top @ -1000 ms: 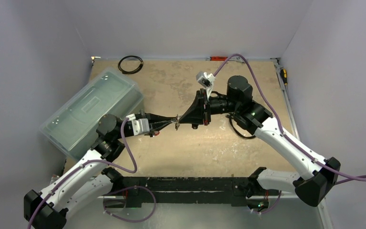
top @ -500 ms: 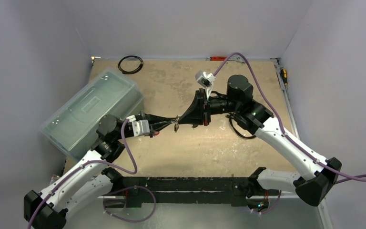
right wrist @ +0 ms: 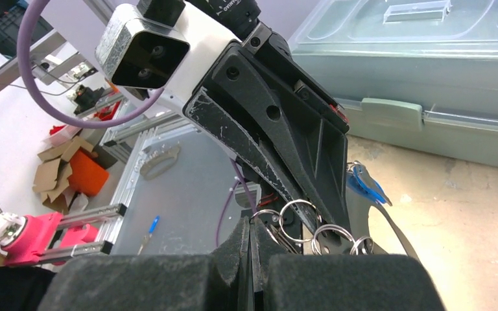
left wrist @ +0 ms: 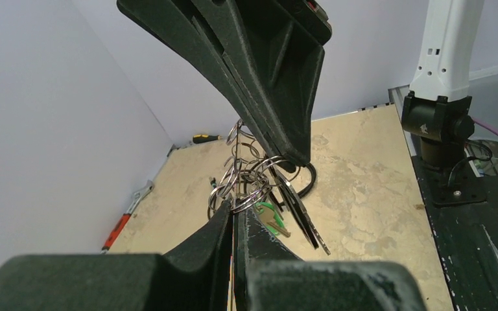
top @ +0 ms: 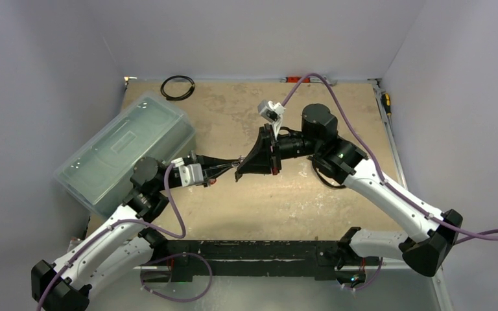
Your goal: Put the keys on the keyring
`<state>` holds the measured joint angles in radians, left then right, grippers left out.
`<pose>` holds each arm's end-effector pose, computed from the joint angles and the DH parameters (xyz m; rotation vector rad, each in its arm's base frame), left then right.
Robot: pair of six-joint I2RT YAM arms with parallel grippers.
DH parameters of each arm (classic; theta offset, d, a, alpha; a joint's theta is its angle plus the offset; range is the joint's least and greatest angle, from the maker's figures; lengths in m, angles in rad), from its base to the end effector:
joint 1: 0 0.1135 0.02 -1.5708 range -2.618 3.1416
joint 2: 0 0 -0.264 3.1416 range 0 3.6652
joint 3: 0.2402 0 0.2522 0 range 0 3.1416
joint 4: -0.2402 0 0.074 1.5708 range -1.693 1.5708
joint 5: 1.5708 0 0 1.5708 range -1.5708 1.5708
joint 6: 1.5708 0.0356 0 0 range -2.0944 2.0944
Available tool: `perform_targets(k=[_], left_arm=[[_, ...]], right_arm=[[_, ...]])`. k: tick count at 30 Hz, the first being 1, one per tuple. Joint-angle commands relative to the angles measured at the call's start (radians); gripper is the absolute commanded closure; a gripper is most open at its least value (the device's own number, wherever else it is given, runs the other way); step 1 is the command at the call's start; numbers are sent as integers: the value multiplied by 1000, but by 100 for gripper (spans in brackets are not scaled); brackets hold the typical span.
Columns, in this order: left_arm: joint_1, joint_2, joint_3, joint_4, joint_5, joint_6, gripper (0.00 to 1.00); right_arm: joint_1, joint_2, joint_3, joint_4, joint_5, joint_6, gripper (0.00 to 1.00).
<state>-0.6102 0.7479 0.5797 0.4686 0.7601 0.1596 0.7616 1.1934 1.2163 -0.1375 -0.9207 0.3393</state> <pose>0.1280 -0.1194 0.3407 1.0860 0.8950 -0.8567 0.1695 0.2007 0.4136 -1.1201 1.5447 1.5513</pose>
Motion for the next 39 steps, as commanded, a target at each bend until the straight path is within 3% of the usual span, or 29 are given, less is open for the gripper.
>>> perform_targets(k=[1,9,15,23,39], left_arm=[[-2,-18,6,32,-46,32,100],[-2,-28,6,33,-64,28,100],[-1,-46,-14,122,-95,-39,100],[3,-39,-78,457,-157,-272,100],[9,32,-111,794,-258,-455,100]], right_arm=[[26,15,60,61,53,49,100],[32,44,61,185,114,172,100],[47,81,94,181,152,207,100],[74,115,198,96,204,179,100],[166,248,511,-182,295,32,100]])
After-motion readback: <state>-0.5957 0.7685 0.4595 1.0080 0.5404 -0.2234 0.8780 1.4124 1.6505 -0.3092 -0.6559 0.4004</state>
